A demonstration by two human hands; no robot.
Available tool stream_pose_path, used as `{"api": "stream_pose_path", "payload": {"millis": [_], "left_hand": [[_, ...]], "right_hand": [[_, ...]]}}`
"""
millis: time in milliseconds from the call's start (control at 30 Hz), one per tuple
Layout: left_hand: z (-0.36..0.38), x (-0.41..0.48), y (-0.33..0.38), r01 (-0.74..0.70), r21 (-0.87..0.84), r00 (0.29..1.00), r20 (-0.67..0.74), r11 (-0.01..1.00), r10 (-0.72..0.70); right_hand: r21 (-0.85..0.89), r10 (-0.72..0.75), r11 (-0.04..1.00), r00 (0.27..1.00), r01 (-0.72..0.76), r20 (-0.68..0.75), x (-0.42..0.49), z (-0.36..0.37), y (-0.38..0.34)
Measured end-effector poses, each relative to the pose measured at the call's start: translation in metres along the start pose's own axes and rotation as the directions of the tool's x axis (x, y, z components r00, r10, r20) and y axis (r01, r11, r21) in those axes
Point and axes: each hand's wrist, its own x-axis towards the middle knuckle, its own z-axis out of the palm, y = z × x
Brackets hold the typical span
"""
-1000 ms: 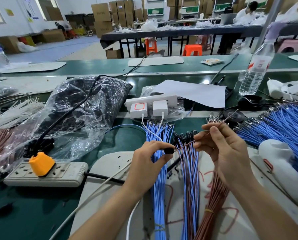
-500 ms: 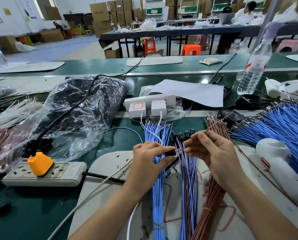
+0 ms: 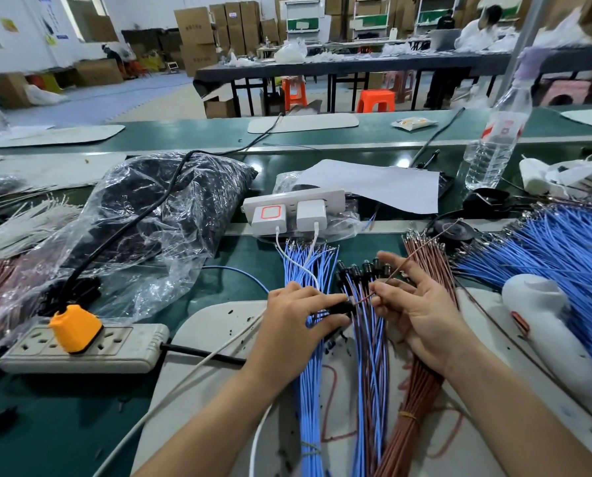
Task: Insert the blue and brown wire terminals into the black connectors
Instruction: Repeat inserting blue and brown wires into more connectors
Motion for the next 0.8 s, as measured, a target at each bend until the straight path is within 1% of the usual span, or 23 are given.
{"api": "stream_pose_path", "payload": {"millis": [67,133,267,367,400,500,567,667,733,800], "left_hand": [[0.000,0.000,-0.001,-0.003,0.002,1.000,0.020,1.000,0.003],[0.000,0.001,-0.002,0.000,-0.009,0.999,0.036,1.000,0.000],[0.000,0.000,0.000,0.036,-0.038,0.998,0.043,0.999,-0.034],[0.000,-0.002,0.000,0.124,-0.135,0.992,0.023,0.983,-0.122],[0.000,-0.002,0.000,0.135,-0.139,0.991,0.023,0.981,-0.133],[0.001,-0.002,-0.003,0.105,-0.085,0.994,0.023,0.991,-0.103],[0.002,-0.003,-0.004,0.095,-0.094,0.995,0.007,0.991,-0.095],[0.001,-0.003,-0.003,0.085,-0.143,0.996,-0.019,0.986,-0.089],[0.000,-0.003,-0.002,0.067,-0.175,0.996,-0.040,0.982,-0.075],[-0.001,-0.002,0.001,0.030,-0.175,0.996,-0.073,0.984,-0.043]], "right_hand": [[-0.045,-0.053,0.998,0.998,0.052,-0.031,0.000,0.000,-0.001],[-0.053,-0.082,0.995,0.995,0.079,-0.050,0.001,-0.003,-0.003],[0.028,-0.023,0.999,0.997,0.025,-0.078,0.003,-0.005,-0.006],[0.080,0.007,0.997,0.993,0.003,-0.121,0.006,-0.010,-0.013],[0.088,-0.003,0.996,0.990,0.016,-0.140,0.007,-0.014,-0.016],[0.077,-0.068,0.994,0.984,0.082,-0.167,0.007,-0.024,-0.026],[0.043,-0.110,0.992,0.987,0.116,-0.121,0.004,-0.023,-0.029],[-0.021,-0.160,0.987,0.987,0.160,0.025,-0.003,-0.015,-0.028],[-0.118,-0.204,0.968,0.970,0.220,0.134,-0.010,-0.006,-0.026],[-0.244,-0.236,0.926,0.946,0.288,0.220,-0.016,0.004,-0.020]]}}
